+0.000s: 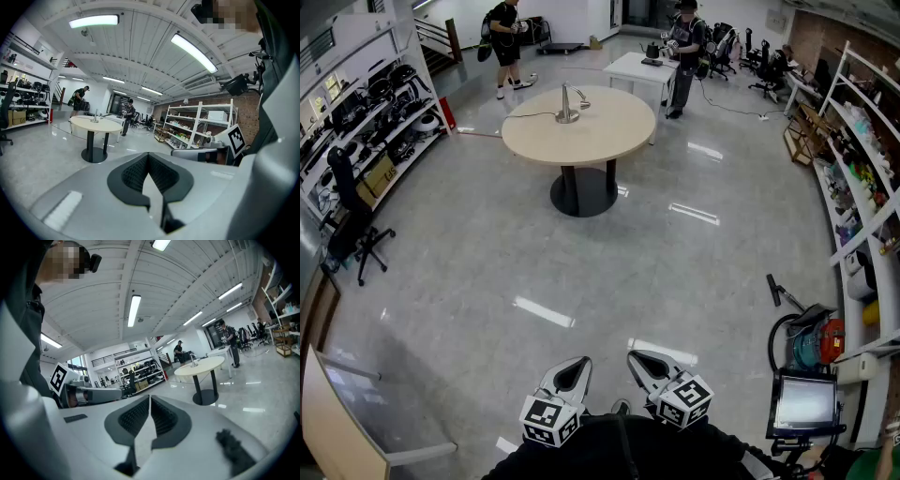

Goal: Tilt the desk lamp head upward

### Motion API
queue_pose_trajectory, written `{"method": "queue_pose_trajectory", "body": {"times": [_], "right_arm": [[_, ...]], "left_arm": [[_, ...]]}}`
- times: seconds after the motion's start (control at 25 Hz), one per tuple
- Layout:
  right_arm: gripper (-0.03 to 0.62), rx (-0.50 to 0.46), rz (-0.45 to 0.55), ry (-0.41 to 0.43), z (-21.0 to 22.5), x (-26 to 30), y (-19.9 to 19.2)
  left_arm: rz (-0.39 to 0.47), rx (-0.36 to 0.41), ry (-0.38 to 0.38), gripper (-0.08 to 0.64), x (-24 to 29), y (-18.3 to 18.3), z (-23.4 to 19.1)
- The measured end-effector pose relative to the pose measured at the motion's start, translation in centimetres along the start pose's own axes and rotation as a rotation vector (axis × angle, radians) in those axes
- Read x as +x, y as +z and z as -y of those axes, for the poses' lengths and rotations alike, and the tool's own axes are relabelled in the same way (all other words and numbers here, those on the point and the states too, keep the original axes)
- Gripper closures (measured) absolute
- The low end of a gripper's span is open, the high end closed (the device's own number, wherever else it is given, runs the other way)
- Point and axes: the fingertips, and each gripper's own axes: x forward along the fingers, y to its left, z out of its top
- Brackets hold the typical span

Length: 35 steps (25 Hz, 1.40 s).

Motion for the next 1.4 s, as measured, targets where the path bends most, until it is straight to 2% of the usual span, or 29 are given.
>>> {"method": "queue_pose_trajectory", "body": {"times": [0.28, 0.72, 1.08, 1.4], "right_arm": [[0.577, -0.003, -0.011, -0.016, 1.5, 3.9, 0.9], [0.577, -0.015, 0.042, -0.149, 4.6, 15.1, 6.3], [0.577, -0.023, -0.010, -0.175, 3.3, 26.8, 7.9], [0.577, -0.024, -0.032, -0.192, 4.7, 31.9, 9.0]], "left_arm": [[-0.004, -0.007, -0.020, 0.554, 2.2, 0.9, -3.6], [0.005, 0.012, -0.142, 0.554, 6.7, 6.8, -14.9], [0.034, -0.049, -0.127, 0.555, 6.2, 9.4, -27.7], [0.035, -0.070, -0.133, 0.554, 7.7, 10.5, -32.9]]}}
